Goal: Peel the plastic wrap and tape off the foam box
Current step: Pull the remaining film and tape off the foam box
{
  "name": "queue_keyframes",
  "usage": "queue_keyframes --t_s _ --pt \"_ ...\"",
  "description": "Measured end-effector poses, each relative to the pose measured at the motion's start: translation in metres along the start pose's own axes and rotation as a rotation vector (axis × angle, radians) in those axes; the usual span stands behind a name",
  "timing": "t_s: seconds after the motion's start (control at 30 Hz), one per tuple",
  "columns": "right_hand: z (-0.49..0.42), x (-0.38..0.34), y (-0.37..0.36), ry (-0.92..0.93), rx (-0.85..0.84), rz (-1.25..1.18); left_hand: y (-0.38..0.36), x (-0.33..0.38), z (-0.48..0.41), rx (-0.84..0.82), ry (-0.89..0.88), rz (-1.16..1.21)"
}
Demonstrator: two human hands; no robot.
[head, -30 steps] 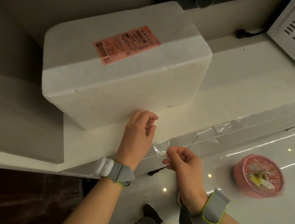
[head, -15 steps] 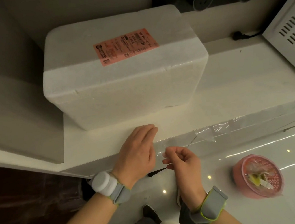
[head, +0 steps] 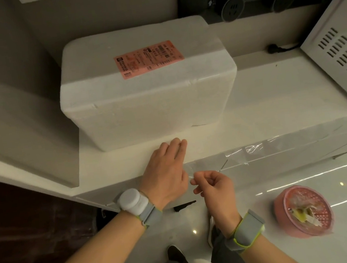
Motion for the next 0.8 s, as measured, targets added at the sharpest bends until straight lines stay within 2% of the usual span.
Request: queue_keyframes --t_s 0.1,0.23,0.3,0.37,0.47,0.53,0.6,0.67,0.73,0.8 --pt "0.001 -0.007 0.008 -0.016 -0.075 0.118 0.006 -0.005 -0.005 -0.05 -0.001 0.118" --pt "-0.009 -0.043 0.027 0.037 -0.289 0.611 0.027 -0.012 -0.016 -0.1 0.008 0.32" --pt "-0.018 -0.076 0.034 0.099 -0.311 0.736 0.053 -0.008 -0.02 -0.09 -0.045 0.374" --pt "-0.026 -0.117 0.038 0.196 -0.274 0.703 0.093 0.001 -0.024 0.015 -0.159 0.437" --pt "-0.033 -0.179 0.04 0.387 -0.17 0.573 0.166 0.002 -0.038 0.299 -0.299 0.563" --pt "-0.033 -0.214 0.04 0.543 -0.07 0.495 0.201 -0.016 -0.054 0.484 -0.231 0.576" --pt "-0.034 -0.237 0.04 0.692 0.035 0.472 0.216 -0.042 -0.077 0.543 -0.045 0.526" --pt "-0.033 -0.253 0.039 0.827 0.115 0.5 0.21 -0.063 -0.097 0.442 0.109 0.291" --pt "-0.034 -0.262 0.037 0.922 0.14 0.547 0.191 -0.071 -0.108 0.307 0.158 0.131" --pt "-0.036 -0.263 0.036 0.975 0.12 0.593 0.171 -0.071 -0.107 0.248 0.184 0.064"
Point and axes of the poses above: each hand's wrist, its own z-axis away from the middle knuckle, its own y-axis out of the back of the hand, x = y × z, the point moved 4 cm from there along -z, towards the middle knuckle, and after that the axes turned 2 degrees about -z, right-handed, at the moved point
